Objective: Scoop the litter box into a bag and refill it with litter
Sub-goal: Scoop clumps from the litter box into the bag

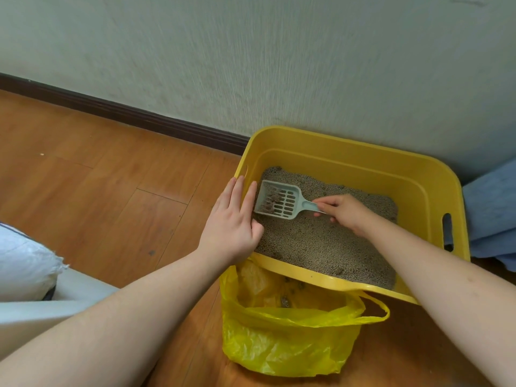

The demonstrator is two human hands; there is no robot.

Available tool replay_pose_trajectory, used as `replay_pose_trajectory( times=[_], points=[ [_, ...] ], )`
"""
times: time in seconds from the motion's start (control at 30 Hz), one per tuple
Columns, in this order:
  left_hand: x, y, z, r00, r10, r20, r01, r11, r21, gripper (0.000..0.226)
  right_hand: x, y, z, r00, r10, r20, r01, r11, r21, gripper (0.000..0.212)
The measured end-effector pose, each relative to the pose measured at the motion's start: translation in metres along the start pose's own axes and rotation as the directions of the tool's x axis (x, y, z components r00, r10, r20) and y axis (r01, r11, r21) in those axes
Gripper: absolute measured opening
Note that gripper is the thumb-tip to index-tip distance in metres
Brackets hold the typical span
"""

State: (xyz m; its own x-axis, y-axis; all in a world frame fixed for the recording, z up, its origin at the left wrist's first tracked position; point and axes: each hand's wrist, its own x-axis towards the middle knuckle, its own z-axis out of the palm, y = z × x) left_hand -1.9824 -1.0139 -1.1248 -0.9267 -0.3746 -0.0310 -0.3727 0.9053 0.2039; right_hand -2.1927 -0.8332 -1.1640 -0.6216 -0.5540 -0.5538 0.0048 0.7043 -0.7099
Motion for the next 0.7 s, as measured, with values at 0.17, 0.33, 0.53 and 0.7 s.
replay_pose_trajectory(
  times=[0.17, 0.33, 0.53, 0.7],
  points=[
    [0.001, -0.002, 0.003, 1.0, -0.004, 0.008, 0.004, 1.0, 0.01, 0.073, -0.014, 0.008, -0.021, 0.999, -0.043, 0.01, 0.044, 0.989, -0.14, 0.02],
    [0.001, -0.003, 0.004, 1.0, 0.0, 0.004, 0.0, 1.0, 0.01, 0.074, -0.024, 0.022, -0.025, 0.999, -0.037, 0.034, 0.044, 0.972, -0.229, 0.019],
    [0.001, -0.002, 0.002, 1.0, 0.02, 0.003, -0.02, 1.0, 0.015, 0.073, -0.035, 0.027, -0.048, 0.997, 0.0, 0.083, 0.041, 0.868, -0.495, 0.017],
    [0.001, -0.003, 0.003, 0.998, 0.065, -0.015, -0.064, 0.996, 0.054, 0.073, -0.044, 0.019, -0.046, 0.996, -0.004, 0.09, 0.064, 0.74, -0.67, 0.021]
  ],
)
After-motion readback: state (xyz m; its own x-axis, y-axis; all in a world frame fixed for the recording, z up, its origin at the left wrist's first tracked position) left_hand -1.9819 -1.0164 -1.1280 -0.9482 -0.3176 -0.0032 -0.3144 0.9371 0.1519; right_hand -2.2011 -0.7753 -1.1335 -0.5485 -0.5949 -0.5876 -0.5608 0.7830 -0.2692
